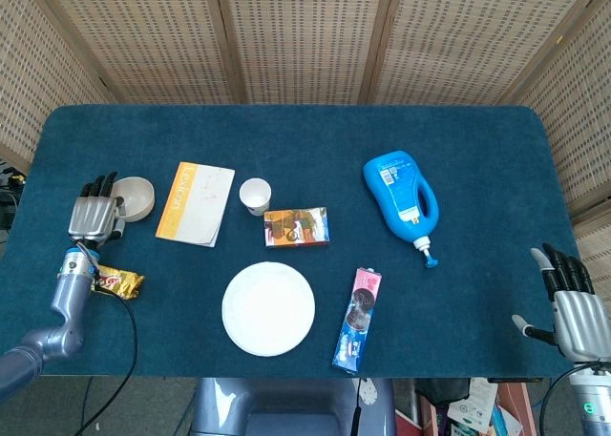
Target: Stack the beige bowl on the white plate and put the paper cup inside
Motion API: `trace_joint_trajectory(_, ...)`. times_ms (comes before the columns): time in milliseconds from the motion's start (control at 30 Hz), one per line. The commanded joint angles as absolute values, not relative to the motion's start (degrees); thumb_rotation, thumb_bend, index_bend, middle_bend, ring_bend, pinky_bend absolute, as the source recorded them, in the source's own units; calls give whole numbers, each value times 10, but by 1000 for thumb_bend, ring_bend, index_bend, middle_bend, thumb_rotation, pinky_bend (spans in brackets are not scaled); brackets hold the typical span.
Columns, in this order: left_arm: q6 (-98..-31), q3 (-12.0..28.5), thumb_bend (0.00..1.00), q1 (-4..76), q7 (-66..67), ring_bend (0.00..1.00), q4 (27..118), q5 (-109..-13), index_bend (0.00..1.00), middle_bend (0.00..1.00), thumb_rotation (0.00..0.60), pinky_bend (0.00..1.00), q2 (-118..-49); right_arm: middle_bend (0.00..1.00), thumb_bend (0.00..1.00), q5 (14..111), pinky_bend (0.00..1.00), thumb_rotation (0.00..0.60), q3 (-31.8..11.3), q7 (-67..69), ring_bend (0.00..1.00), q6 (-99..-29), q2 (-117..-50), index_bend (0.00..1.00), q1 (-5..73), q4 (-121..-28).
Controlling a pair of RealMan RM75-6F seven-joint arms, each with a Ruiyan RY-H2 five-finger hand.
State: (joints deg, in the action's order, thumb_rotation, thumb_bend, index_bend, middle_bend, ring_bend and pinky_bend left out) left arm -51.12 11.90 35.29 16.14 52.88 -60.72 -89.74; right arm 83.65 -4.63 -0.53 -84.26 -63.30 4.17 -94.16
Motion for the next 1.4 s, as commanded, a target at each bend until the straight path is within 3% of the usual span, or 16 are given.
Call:
trace_joint_trajectory(33,-521,120,434,350,158,0,540,-612,661,1,600,109,-889,0,137,837,0,600,-46,-4,0,-844,-633,0,41,-942)
trace_joint_trajectory(500,-619,112,435,337,143,0,685,-697,671,1,600,113,-830,0,137,838,0,600,-47,5,0,-846,-629,0,40,-942)
trace_joint_trajectory(933,-720,14,435,281,129,0,846,-856,671,1,600,110,-795,0,137,841,0,600,-47,11,0,-850,-627,0,38,-942)
trace_joint_trajectory(1400,-704,-8,435,294,168,0,909,-922,671,1,600,109,-807,0,137,841,0,600,-48,20,0,-851,-625,0,36,-942)
